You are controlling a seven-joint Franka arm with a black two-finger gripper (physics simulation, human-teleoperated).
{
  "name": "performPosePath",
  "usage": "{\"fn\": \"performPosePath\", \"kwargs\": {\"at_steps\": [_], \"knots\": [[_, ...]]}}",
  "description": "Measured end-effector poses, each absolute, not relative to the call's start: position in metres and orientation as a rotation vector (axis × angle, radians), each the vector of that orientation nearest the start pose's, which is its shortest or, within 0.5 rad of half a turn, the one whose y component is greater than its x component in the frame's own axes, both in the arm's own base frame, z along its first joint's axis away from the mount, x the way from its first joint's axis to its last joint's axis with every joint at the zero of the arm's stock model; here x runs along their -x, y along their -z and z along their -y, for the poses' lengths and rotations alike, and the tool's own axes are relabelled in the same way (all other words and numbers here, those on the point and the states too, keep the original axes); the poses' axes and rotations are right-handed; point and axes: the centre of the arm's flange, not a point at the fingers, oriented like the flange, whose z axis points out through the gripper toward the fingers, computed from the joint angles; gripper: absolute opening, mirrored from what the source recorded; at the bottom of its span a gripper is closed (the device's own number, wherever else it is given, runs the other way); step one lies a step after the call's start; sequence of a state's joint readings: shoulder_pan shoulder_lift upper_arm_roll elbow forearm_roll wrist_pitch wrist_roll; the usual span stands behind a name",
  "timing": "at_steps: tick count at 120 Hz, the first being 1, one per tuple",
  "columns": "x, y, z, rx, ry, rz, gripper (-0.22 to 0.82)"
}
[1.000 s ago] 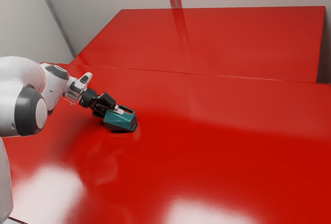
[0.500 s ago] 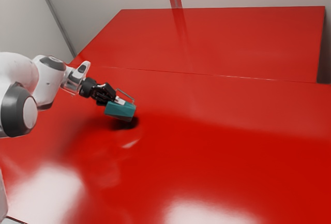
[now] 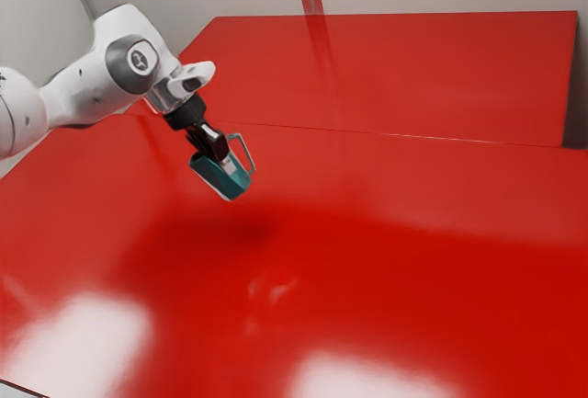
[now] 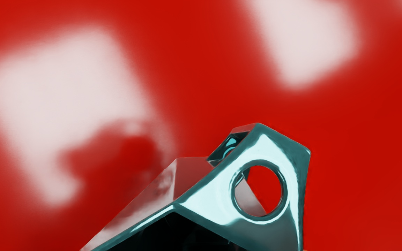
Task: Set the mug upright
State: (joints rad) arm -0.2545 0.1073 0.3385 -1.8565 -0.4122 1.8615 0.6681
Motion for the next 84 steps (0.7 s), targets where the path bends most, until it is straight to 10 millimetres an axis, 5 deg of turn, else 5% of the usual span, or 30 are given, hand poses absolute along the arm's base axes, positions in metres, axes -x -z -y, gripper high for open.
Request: {"fn": "performPosePath", "kwargs": {"at_steps": [31, 49, 84], "knots": [[-0.583, -0.418, -0.004, 3.111, 0.022, -0.815, -0.17], [-0.579, -0.389, -0.003, 3.056, 0.018, -0.803, -0.16], [-0.568, -0.364, 0.009, 3.021, 0.058, -0.798, -0.17]]}}
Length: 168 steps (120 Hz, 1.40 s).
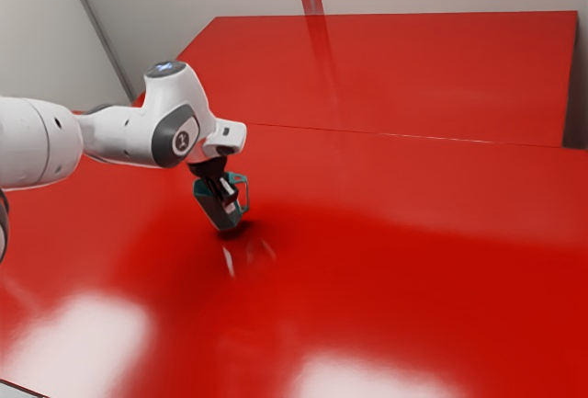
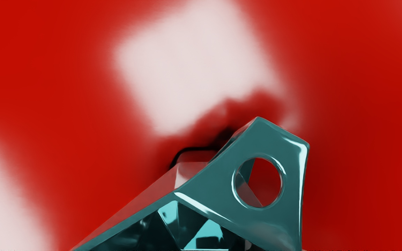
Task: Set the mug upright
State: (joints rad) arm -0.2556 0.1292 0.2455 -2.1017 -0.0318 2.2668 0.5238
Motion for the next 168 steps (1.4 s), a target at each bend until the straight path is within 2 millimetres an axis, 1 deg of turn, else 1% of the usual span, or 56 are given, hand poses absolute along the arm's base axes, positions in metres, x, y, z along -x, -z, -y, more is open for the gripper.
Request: {"fn": "performPosePath", "kwargs": {"at_steps": [12, 22, 53, 91, 116, 137, 155, 168], "knots": [[-0.558, -0.362, 0.016, 3.019, 0.07, -0.807, -0.17], [-0.552, -0.361, 0.017, 3.018, 0.078, -0.803, -0.17], [-0.55, -0.357, 0.016, 3.015, 0.095, -0.774, -0.16], [-0.549, -0.358, 0.016, 3.02, 0.104, -0.751, -0.01], [-0.55, -0.363, 0.017, 3.021, 0.122, -0.747, 0.15], [-0.549, -0.375, 0.02, 3.022, 0.149, -0.749, 0.26], [-0.549, -0.384, 0.024, 3.032, 0.169, -0.745, 0.31], [-0.548, -0.397, 0.025, 3.04, 0.189, -0.741, 0.34]]}}
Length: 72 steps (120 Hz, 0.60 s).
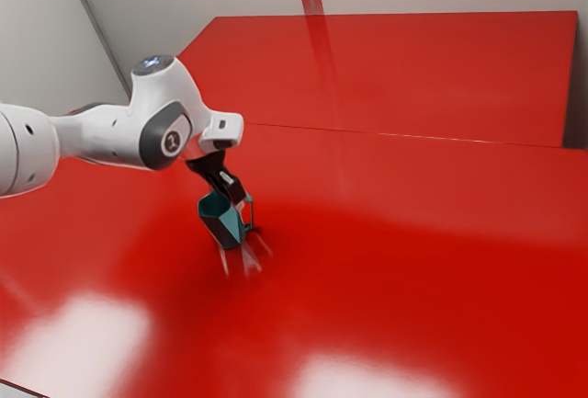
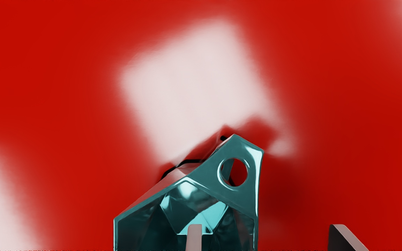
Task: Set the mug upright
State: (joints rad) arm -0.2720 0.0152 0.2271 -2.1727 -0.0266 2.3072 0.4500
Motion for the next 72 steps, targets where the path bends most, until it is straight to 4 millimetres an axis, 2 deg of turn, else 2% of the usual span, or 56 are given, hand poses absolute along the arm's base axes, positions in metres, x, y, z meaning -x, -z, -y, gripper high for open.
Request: {"fn": "performPosePath", "kwargs": {"at_steps": [8, 30, 50, 59, 72], "knots": [[-0.552, -0.412, 0.026, 3.039, 0.213, -0.739, 0.35], [-0.579, -0.477, 0.028, 3.044, 0.278, -0.718, 0.48], [-0.603, -0.517, 0.02, 3.066, 0.24, -0.646, 0.55], [-0.608, -0.53, 0.015, 3.08, 0.208, -0.602, 0.56], [-0.607, -0.535, 0.019, 3.1, 0.143, -0.574, 0.58]]}}
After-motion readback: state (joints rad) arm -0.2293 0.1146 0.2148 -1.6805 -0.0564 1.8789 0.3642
